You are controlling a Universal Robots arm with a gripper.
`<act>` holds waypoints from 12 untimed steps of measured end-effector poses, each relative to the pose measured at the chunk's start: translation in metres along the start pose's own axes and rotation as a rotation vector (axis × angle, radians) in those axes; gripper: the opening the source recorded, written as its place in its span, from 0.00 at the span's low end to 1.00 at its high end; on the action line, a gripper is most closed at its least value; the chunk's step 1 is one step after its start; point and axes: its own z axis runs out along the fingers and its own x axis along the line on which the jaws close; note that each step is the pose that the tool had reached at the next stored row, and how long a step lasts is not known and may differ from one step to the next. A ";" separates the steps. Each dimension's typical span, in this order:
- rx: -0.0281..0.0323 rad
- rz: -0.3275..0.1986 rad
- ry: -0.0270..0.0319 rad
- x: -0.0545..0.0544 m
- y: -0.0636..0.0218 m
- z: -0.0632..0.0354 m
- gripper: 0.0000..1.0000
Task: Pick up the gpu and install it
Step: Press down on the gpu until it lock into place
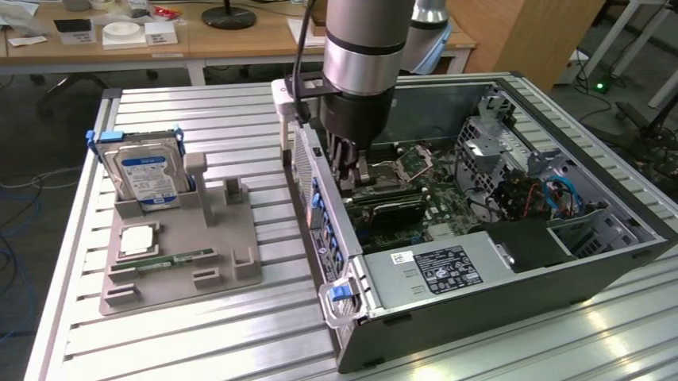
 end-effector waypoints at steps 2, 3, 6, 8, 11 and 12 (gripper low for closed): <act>0.0001 0.000 0.0000 0.000 0.0011 0.0000 0.10; 0.0001 0.000 -0.0001 0.000 0.0011 0.0000 0.10; 0.0002 0.000 -0.0002 0.000 0.0011 0.0009 0.10; 0.0001 0.000 -0.0001 0.000 0.0012 0.0022 0.10; 0.0002 0.000 0.0000 0.000 0.0012 0.0046 0.10; -0.0001 0.000 0.0003 0.000 0.0012 0.0053 0.10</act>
